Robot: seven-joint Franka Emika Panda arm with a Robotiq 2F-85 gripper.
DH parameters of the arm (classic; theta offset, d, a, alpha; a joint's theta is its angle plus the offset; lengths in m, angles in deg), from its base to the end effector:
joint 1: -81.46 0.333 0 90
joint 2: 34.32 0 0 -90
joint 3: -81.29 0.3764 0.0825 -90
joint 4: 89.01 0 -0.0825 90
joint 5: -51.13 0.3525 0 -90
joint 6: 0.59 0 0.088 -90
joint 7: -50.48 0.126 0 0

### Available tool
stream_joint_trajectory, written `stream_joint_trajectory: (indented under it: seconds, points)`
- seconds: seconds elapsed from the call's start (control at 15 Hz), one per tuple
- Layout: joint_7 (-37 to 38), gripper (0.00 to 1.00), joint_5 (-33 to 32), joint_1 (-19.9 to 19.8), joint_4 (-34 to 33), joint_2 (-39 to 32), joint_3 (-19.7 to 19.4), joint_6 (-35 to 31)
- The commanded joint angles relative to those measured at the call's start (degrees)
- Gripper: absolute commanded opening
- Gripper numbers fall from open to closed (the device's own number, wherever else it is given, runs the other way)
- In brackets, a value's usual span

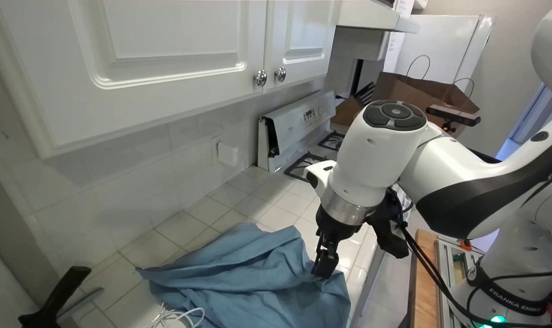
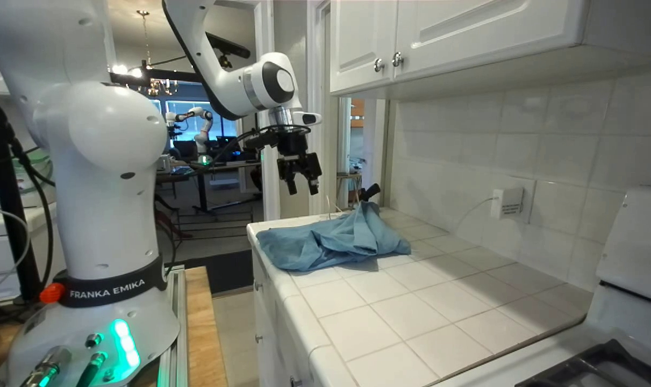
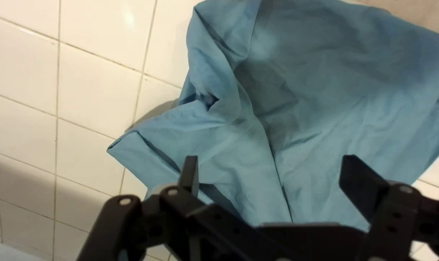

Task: Fold the blue pillowcase in half from right to left.

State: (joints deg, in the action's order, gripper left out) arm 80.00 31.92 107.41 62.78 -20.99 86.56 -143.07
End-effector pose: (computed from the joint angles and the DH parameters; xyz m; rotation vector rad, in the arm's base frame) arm 0.3311 0.1983 0.3896 2.9311 0.4251 0.2598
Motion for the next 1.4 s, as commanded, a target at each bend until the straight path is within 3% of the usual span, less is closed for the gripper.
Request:
stream_joint_trajectory:
  seconds: [0.0,0.4,0.67,0.87,0.93,1.0,1.33]
  points:
    - [-1.55,1.0,2.08,-5.26,0.07,0.2,5.45,-0.29]
    - [-1.62,1.0,2.09,-5.23,0.08,0.2,5.45,-0.37]
    - [-4.34,1.0,-0.09,-11.51,5.15,4.24,6.26,-7.39]
    - [-9.14,1.0,1.1,-15.69,9.73,6.16,4.81,-14.16]
    - [-12.18,1.0,0.93,-16.97,5.36,2.23,4.62,-14.94]
    - [-15.48,1.0,1.4,-17.75,6.22,2.4,3.88,-15.59]
    - [-25.87,1.0,4.95,-19.29,6.2,2.74,1.27,-7.19]
